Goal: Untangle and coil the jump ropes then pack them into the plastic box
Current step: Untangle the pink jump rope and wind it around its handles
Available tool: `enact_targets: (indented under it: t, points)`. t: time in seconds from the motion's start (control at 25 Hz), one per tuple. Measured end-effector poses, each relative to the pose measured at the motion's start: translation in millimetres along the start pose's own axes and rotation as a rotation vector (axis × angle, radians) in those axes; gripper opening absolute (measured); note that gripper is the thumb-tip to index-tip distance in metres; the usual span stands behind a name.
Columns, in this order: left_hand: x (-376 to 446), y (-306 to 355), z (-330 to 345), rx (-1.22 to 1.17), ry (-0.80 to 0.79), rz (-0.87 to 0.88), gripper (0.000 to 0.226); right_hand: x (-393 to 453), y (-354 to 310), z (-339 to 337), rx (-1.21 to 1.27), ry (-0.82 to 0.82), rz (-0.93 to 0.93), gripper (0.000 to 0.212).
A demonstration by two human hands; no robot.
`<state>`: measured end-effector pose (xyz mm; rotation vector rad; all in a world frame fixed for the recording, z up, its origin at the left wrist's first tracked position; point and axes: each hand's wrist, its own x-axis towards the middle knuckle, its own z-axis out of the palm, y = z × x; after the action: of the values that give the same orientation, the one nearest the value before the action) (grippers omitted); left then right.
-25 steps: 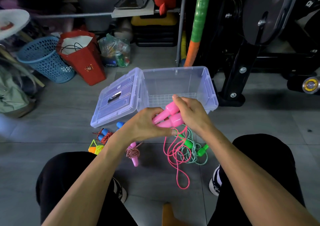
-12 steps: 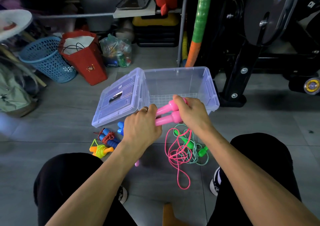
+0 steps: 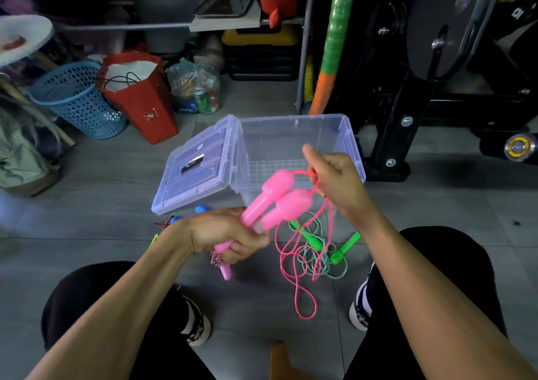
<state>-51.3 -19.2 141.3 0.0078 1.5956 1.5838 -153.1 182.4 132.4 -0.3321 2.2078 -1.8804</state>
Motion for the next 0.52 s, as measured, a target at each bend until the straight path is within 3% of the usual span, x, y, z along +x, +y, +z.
enact_targets:
  t: [0.16,0.28,0.4,0.52]
  points:
    - [-1,-3,-16,-0.315,-0.171,0.264,0.029,0,-1,2,0.232,-0.159,0.081,0.046]
    - [6,-2,-14,-0.411,-0.155,0.338,0.024,-3,4,7,0.181,-0.249,0.040,0.039]
    - [10,5,-8,-0.544,-0.004,0.390,0.023,-10,7,18,0.040,-0.226,0.004,0.044]
    - [18,14,-6,-0.527,0.410,0.249,0.023,-11,10,24,-0.280,-0.207,-0.097,0.038]
